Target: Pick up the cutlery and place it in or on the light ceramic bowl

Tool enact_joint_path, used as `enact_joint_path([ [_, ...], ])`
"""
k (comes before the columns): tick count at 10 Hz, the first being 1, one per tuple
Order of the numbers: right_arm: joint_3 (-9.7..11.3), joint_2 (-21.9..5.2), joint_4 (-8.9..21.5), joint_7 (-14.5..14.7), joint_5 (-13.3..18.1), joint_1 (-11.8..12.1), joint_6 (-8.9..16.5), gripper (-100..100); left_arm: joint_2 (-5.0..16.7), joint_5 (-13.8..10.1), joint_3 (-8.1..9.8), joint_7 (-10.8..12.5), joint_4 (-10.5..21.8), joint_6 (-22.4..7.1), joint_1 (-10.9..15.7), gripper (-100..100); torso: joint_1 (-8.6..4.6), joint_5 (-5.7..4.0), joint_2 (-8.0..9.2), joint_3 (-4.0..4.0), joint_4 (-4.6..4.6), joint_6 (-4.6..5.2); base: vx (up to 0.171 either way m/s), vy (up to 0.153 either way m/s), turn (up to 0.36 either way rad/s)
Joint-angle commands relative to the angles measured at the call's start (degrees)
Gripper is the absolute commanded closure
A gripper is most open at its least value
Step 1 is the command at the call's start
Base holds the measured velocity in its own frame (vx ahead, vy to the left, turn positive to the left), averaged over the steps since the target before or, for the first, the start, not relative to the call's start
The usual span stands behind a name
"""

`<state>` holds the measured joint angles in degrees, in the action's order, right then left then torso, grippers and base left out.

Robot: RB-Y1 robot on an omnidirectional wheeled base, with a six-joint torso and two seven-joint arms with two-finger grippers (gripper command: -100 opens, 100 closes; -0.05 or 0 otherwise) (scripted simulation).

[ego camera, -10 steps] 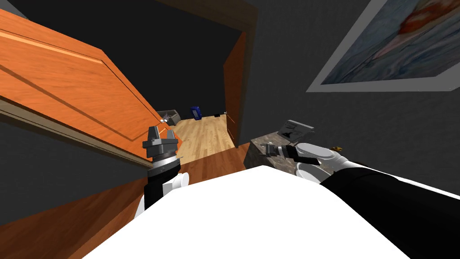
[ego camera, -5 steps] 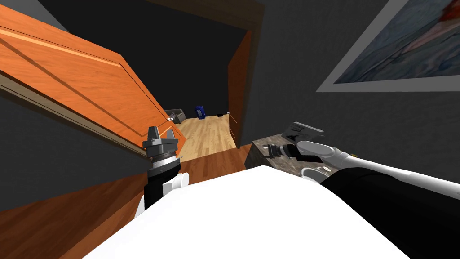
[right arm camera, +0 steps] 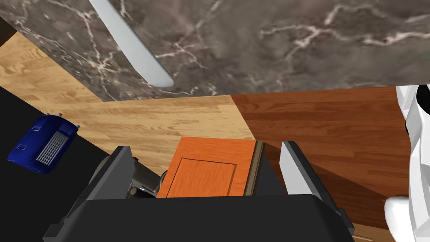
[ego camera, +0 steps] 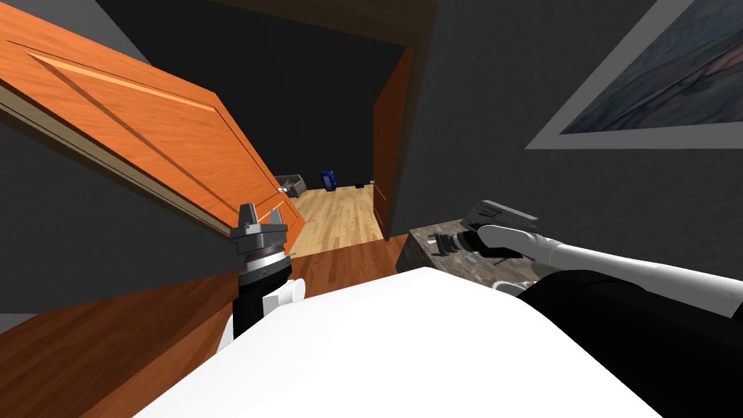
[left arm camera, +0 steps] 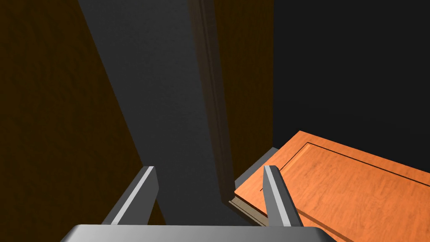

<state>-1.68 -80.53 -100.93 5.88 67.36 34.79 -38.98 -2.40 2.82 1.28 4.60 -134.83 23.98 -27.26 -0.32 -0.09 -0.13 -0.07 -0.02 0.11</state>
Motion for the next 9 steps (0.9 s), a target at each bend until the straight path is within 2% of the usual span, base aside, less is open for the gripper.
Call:
enact_joint_path([
  [1,0.87,-1.58,0.94,0.47,2.86,-0.50,0.03,-100,0.00,0.00,0.00,0.00,0.00,0.00,0.00,0,0.00,0.00,0.00,0.00,0.00,0.00,0.003,-0.079,0.137],
  [2,0.87,-1.58,0.94,0.47,3.28,-0.50,0.03,-100,0.00,0.00,0.00,0.00,0.00,0.00,0.00,0,-0.06,-0.02,0.00,0.00,0.00,-0.01,0.001,-0.055,0.052],
  [5,3.02,-3.89,1.63,0.51,8.52,-1.76,0.82,-100,0.00,0.00,0.00,0.00,0.00,0.00,0.00,0,0.01,0.00,-0.03,-0.01,0.00,0.01,0.009,-0.060,0.072],
  [9,5.75,-5.22,1.87,0.54,14.12,-3.49,2.06,-100,0.00,0.00,0.00,0.00,0.00,0.00,0.00,0,-0.07,-0.03,-0.01,0.00,0.00,0.03,0.005,-0.082,0.028],
])
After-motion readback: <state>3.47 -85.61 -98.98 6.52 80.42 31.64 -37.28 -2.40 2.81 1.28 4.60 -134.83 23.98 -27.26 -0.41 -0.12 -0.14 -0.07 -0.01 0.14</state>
